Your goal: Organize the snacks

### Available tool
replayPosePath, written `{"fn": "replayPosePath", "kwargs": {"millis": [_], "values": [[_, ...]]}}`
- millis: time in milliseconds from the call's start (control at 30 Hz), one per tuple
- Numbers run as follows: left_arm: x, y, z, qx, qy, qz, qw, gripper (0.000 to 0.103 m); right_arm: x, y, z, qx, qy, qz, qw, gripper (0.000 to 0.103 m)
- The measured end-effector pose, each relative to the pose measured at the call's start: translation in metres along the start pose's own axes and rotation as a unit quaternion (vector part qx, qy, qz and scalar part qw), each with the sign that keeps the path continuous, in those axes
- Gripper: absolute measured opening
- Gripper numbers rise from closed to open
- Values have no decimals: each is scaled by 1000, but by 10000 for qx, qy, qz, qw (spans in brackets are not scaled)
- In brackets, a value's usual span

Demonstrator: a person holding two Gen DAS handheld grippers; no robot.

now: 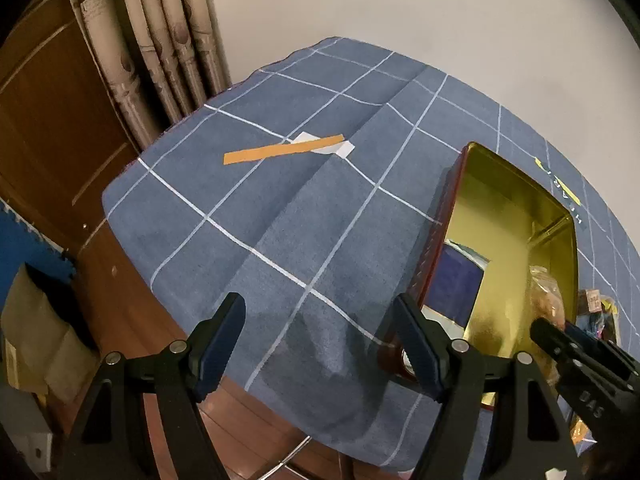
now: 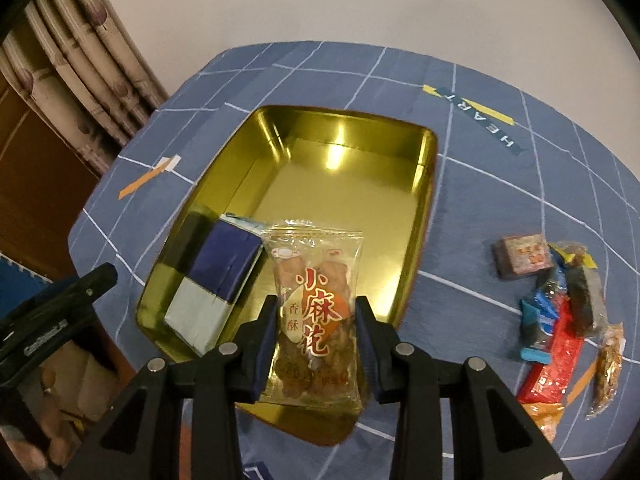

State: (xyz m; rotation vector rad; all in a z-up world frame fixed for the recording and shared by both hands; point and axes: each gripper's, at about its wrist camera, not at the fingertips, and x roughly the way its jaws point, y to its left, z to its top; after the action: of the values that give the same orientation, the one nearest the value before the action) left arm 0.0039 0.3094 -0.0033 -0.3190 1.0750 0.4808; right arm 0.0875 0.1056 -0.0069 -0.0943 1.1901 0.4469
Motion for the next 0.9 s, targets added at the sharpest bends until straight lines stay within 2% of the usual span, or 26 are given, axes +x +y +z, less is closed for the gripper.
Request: {"fn": "replayPosePath", "kwargs": {"millis": [367, 900], "values": [[4, 1, -1, -73, 87, -25, 9999, 73, 32, 16, 2, -33, 237, -179, 9996, 37], [4, 0, -3, -109, 146, -43, 9998, 73, 44, 23, 1, -155, 460, -293, 9984, 38]]}}
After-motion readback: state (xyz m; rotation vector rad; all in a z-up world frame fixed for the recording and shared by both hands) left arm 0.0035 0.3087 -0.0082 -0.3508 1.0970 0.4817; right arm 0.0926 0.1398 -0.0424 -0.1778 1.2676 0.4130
